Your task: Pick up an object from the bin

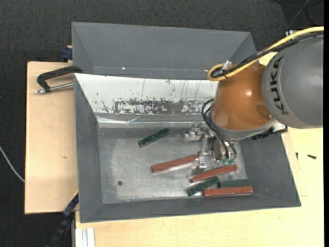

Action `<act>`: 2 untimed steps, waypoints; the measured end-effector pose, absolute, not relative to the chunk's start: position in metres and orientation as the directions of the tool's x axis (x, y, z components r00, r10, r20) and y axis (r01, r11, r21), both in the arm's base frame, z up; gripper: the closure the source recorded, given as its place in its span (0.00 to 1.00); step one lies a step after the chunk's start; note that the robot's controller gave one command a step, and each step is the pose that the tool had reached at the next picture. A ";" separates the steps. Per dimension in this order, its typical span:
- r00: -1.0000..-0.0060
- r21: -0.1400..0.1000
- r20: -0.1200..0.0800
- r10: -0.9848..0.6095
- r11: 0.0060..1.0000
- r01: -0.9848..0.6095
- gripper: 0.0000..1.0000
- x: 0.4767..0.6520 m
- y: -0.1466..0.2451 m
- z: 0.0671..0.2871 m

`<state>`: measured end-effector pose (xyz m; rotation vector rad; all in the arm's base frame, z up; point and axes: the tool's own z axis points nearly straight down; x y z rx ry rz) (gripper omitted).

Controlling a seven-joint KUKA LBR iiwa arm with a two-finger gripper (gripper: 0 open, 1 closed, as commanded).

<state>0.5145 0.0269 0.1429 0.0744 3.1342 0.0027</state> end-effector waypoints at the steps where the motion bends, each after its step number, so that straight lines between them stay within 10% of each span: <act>1: -0.989 0.003 0.011 0.147 0.989 0.147 1.00 0.516 0.051 0.076; 2: -0.989 0.003 0.011 0.147 0.989 0.147 1.00 0.516 0.051 0.076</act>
Offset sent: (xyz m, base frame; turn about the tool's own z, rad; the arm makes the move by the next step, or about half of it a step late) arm 0.0000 0.0000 0.0000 0.0000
